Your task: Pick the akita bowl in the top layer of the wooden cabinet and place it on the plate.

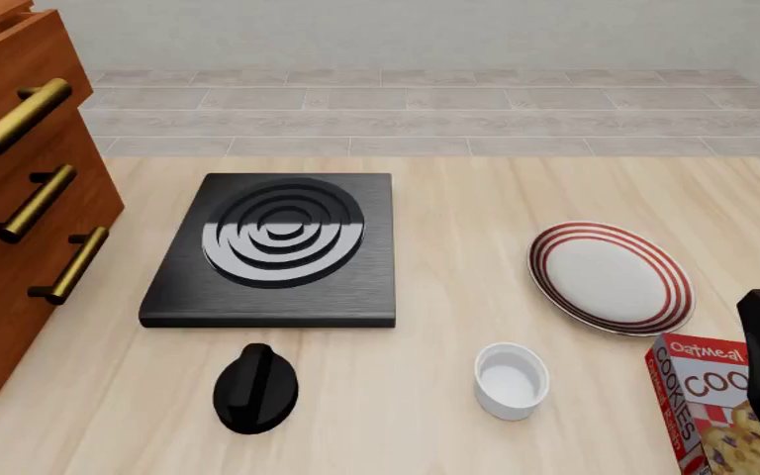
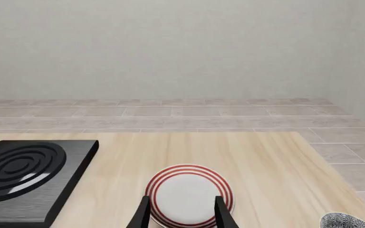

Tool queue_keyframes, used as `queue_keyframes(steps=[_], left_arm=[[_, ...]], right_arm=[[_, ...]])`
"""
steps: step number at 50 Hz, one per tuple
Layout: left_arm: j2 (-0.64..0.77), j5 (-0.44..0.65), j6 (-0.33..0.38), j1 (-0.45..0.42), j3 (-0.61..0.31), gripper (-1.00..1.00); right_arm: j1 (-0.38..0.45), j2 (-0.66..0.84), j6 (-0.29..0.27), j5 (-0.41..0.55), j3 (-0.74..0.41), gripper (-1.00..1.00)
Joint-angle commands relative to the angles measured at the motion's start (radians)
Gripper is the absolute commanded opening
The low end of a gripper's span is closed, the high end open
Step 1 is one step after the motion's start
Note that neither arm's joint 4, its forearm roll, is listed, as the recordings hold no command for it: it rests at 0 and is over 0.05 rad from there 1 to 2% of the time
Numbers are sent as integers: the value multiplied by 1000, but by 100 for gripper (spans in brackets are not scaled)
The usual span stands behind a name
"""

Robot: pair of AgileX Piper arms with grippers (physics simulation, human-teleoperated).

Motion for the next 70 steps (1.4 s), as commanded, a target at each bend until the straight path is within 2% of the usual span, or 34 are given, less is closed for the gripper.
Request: queue_keyframes(steps=[1, 12, 70], left_arm=[[26, 15, 43, 42, 2, 100], [48, 8, 91, 62, 20, 100], [46, -88, 59, 104, 202, 100]], right_arm=[[0, 2, 3, 1, -1, 100], [-6, 18, 9, -10, -4, 100], [-7, 18, 11, -5, -12, 100]])
